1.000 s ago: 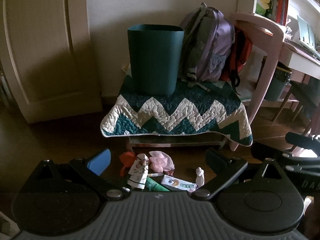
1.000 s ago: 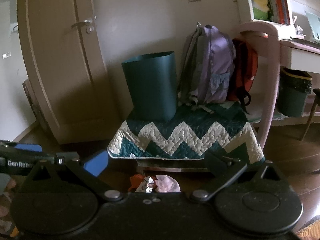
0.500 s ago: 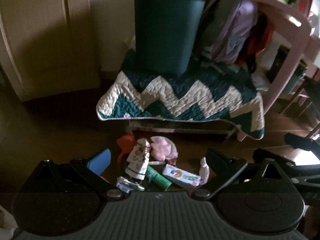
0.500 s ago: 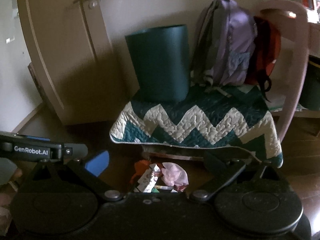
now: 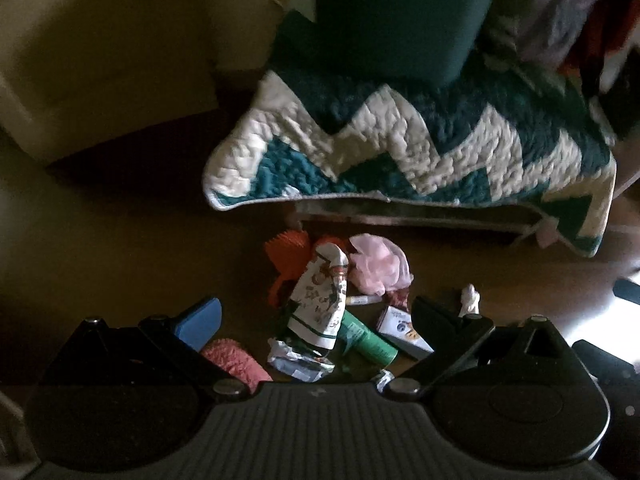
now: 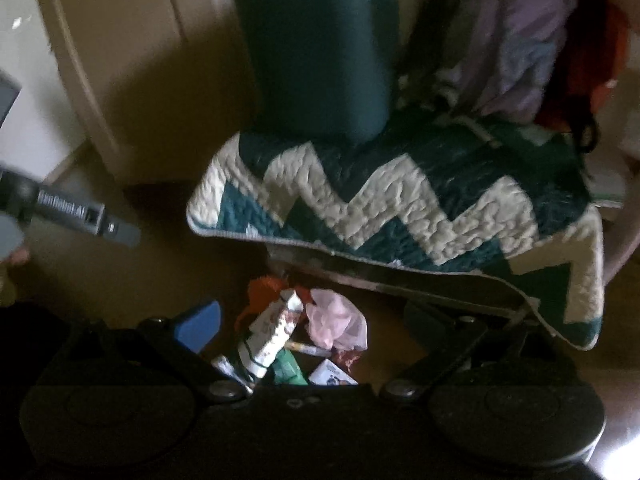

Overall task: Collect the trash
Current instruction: 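Lower both tools toward the trash pile on the floor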

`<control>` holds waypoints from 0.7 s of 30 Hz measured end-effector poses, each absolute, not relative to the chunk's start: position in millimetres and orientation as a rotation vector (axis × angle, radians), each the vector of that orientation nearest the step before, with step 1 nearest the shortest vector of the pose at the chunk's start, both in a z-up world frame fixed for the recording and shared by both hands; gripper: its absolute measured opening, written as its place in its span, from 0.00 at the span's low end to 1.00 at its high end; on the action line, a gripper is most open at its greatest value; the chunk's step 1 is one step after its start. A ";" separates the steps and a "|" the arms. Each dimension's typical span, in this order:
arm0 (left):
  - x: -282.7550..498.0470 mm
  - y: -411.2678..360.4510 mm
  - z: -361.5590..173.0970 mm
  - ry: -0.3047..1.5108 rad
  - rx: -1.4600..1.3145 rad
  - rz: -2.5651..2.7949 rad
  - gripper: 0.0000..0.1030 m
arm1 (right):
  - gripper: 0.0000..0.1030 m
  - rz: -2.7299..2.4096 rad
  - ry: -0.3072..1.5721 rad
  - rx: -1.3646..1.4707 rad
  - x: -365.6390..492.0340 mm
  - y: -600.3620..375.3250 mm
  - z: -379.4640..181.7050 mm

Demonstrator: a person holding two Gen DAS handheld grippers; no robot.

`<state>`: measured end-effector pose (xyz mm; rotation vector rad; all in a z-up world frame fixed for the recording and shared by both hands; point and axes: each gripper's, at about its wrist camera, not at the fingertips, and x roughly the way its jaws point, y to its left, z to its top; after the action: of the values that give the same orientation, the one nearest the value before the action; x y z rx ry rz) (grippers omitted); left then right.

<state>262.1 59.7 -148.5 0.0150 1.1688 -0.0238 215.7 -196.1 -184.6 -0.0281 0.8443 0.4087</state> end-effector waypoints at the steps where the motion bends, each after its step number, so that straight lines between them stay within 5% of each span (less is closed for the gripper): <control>1: 269.1 57.2 -156.5 1.182 0.040 -0.041 0.99 | 0.96 0.436 0.863 -0.040 223.0 -194.3 -193.1; 21: 390.2 43.9 -361.2 1.467 0.120 -0.149 0.99 | 0.87 0.705 1.239 -0.372 319.2 -147.9 -406.4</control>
<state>390.2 43.9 -361.2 0.1199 1.4671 -0.1492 319.2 -147.9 -406.4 -0.3718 1.2385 0.7053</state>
